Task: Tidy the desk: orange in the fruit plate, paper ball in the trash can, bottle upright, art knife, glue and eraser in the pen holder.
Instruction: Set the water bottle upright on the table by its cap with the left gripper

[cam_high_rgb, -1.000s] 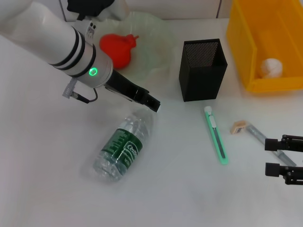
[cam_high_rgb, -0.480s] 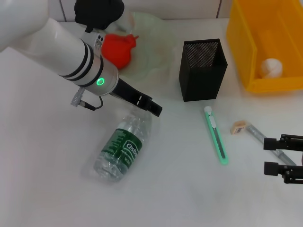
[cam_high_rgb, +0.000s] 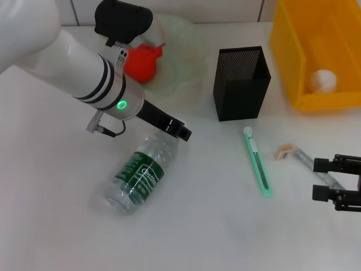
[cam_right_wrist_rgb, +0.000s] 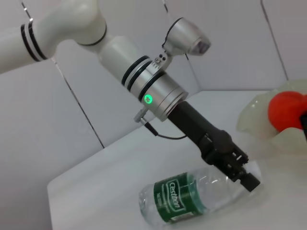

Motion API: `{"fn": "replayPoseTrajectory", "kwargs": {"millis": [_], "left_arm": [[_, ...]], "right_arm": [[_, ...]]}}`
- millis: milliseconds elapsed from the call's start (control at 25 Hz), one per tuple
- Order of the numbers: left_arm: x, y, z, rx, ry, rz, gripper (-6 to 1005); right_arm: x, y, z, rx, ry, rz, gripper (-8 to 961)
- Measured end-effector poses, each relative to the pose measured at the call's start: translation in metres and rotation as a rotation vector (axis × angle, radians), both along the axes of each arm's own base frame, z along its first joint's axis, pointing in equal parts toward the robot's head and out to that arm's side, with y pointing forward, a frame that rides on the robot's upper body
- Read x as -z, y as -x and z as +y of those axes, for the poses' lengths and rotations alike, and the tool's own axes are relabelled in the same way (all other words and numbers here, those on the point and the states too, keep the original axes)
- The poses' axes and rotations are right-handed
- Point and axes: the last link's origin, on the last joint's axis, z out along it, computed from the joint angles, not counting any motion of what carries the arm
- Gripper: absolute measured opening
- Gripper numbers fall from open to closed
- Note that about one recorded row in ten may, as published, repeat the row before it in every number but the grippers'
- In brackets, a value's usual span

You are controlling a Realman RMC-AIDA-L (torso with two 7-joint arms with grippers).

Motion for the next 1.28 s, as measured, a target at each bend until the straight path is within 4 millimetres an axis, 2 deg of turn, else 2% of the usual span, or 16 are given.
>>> {"fn": "replayPoseTrajectory", "kwargs": {"millis": [40, 240, 360, 440, 480, 600, 640, 760, 840, 920, 1040, 1160, 1240, 1280], "left_arm": [[0.000, 0.000, -0.001, 0.004, 0.004, -0.004, 451], [-0.003, -0.003, -0.004, 0.027, 0.007, -0.020, 440], [-0.011, -0.011, -0.012, 0.069, 0.017, -0.085, 433], [-0.024, -0.021, -0.024, 0.144, 0.016, -0.196, 428], [-0.024, -0.021, -0.024, 0.144, 0.016, -0.196, 426], [-0.042, -0.026, -0.034, 0.246, -0.022, -0.308, 419], [-0.054, -0.021, -0.038, 0.275, -0.060, -0.371, 417], [-0.062, -0.012, -0.042, 0.300, -0.095, -0.439, 410], [-0.071, 0.004, -0.050, 0.336, -0.153, -0.546, 406], [-0.073, 0.008, -0.053, 0.358, -0.171, -0.579, 401], [-0.079, 0.028, -0.064, 0.421, -0.229, -0.701, 394], [-0.079, 0.028, -0.064, 0.421, -0.229, -0.701, 387], [-0.084, 0.045, -0.067, 0.439, -0.275, -0.761, 383], [-0.084, 0.045, -0.067, 0.439, -0.275, -0.761, 381]], "right_arm": [[-0.001, 0.000, 0.000, 0.005, -0.012, 0.006, 721], [-0.001, 0.000, 0.001, 0.007, -0.019, 0.014, 721], [-0.001, 0.001, 0.000, 0.009, -0.022, 0.020, 720], [-0.001, 0.000, 0.000, 0.014, -0.029, 0.026, 720], [-0.001, 0.000, 0.000, 0.014, -0.029, 0.026, 720], [-0.001, 0.001, 0.000, 0.020, -0.030, 0.034, 719], [-0.001, 0.002, 0.001, 0.022, -0.024, 0.039, 719], [-0.001, 0.003, 0.001, 0.023, -0.020, 0.044, 719], [-0.001, 0.005, 0.002, 0.022, -0.017, 0.049, 720], [0.000, 0.006, 0.003, 0.021, -0.016, 0.050, 720], [0.003, 0.009, 0.005, 0.022, -0.007, 0.062, 720], [0.005, 0.011, 0.006, 0.020, -0.003, 0.068, 721], [0.009, 0.015, 0.008, 0.016, 0.003, 0.077, 721], [0.009, 0.015, 0.008, 0.016, 0.003, 0.077, 720]]}}
